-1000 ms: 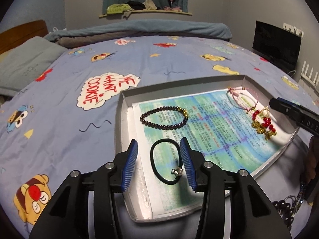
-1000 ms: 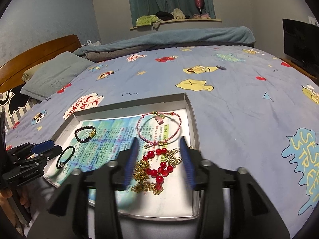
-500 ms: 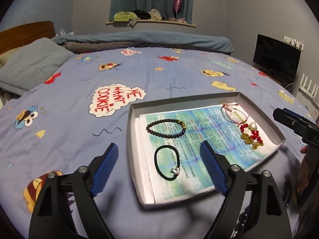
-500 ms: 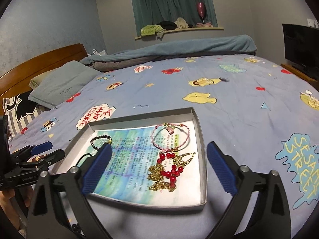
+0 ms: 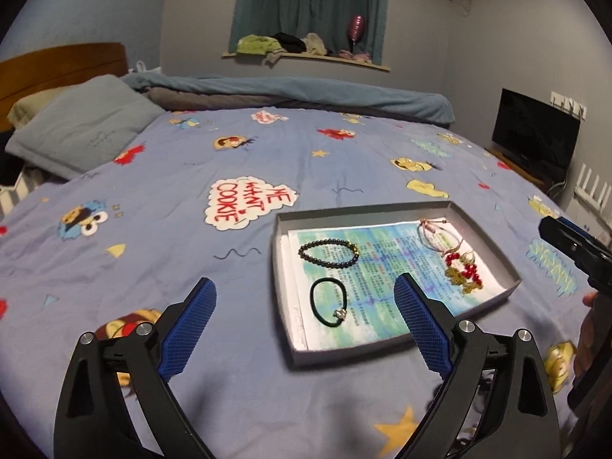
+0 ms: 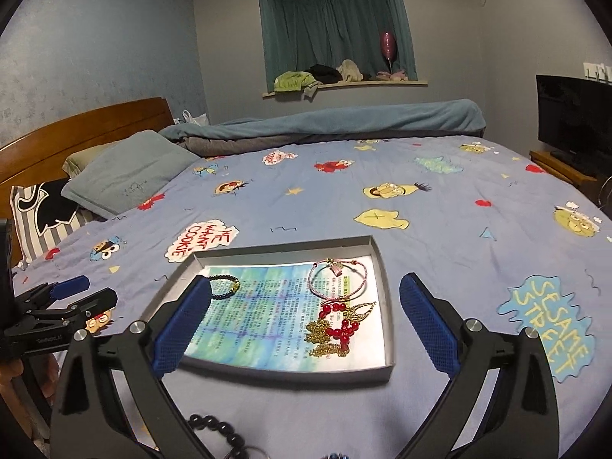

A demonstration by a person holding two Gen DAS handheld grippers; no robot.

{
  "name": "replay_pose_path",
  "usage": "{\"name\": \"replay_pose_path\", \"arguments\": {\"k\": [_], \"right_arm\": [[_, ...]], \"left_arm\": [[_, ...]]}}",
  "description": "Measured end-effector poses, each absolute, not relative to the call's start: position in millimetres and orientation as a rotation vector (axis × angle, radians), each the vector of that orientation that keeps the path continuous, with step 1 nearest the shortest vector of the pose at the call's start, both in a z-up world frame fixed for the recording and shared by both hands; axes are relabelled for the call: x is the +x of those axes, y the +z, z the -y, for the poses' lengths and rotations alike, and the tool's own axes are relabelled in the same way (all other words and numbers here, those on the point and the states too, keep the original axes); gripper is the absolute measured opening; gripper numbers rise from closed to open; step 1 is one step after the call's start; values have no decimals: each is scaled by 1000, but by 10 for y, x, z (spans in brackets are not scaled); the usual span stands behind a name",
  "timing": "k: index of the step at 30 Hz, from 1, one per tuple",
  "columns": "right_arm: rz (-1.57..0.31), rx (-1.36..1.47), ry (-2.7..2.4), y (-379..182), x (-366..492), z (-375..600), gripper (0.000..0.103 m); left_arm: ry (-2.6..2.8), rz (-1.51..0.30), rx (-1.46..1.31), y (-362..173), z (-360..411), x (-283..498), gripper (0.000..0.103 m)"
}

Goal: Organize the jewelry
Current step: 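Withdraw both open tools back toward the remaining jewelry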

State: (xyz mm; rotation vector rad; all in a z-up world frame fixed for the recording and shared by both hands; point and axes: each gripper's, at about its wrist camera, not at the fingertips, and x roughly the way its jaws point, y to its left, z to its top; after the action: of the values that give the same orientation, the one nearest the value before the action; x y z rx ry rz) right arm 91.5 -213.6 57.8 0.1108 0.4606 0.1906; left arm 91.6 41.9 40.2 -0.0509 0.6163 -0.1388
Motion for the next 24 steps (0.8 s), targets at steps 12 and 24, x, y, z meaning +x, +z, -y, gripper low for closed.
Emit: {"name": "replay_pose_path", "arguments": {"k": [12, 24], "right_arm": [[-441, 130, 164, 916, 322, 2419, 97], [-477, 127, 168, 805, -79, 2468, 97]], "left_arm": [[-145, -575, -25, 736, -450, 263, 94], [-175, -568, -40, 769, -468, -159, 95]]}}
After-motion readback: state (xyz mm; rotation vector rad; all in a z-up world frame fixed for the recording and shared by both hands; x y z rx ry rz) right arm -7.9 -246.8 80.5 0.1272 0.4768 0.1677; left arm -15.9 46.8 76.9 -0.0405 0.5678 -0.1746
